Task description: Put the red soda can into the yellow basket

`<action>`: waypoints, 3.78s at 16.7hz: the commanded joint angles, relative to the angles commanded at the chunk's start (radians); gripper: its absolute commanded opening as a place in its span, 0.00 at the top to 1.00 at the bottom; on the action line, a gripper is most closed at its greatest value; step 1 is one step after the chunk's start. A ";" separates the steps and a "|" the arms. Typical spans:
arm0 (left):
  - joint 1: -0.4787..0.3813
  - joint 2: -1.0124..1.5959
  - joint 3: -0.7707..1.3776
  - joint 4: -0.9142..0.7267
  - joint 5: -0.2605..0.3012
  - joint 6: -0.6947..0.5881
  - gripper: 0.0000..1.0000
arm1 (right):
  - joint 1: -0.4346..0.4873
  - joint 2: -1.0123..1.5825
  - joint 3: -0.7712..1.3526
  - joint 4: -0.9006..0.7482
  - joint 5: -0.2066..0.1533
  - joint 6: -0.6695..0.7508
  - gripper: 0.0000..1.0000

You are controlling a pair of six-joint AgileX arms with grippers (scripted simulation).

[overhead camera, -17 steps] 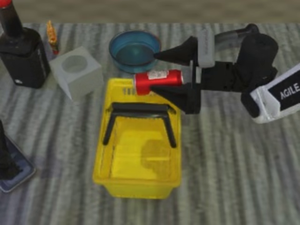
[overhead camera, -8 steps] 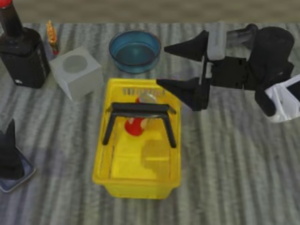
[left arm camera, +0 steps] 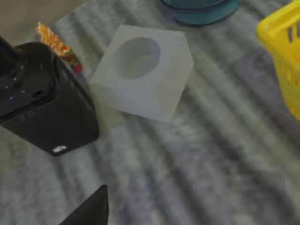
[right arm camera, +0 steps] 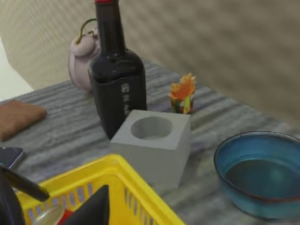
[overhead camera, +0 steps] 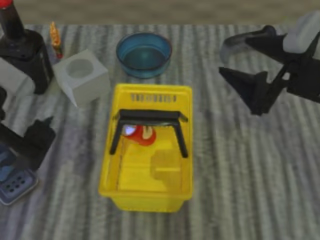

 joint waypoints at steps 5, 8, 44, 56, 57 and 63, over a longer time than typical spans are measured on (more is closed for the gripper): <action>-0.138 0.464 0.413 -0.297 -0.007 0.202 0.00 | -0.073 -0.512 -0.265 -0.257 0.246 -0.001 0.00; -0.216 0.728 0.648 -0.463 -0.010 0.315 0.00 | -0.116 -0.828 -0.410 -0.406 0.392 0.001 0.00; -0.398 1.298 1.072 -0.750 -0.007 0.572 0.68 | -0.212 -1.564 -0.690 -0.721 0.720 0.012 0.00; -0.398 1.298 1.072 -0.750 -0.007 0.572 1.00 | -0.212 -1.564 -0.690 -0.721 0.720 0.012 0.00; -0.398 1.298 1.072 -0.750 -0.007 0.572 1.00 | -0.212 -1.564 -0.690 -0.721 0.720 0.012 0.00; -0.398 1.298 1.072 -0.750 -0.007 0.572 1.00 | -0.212 -1.564 -0.690 -0.721 0.720 0.012 0.00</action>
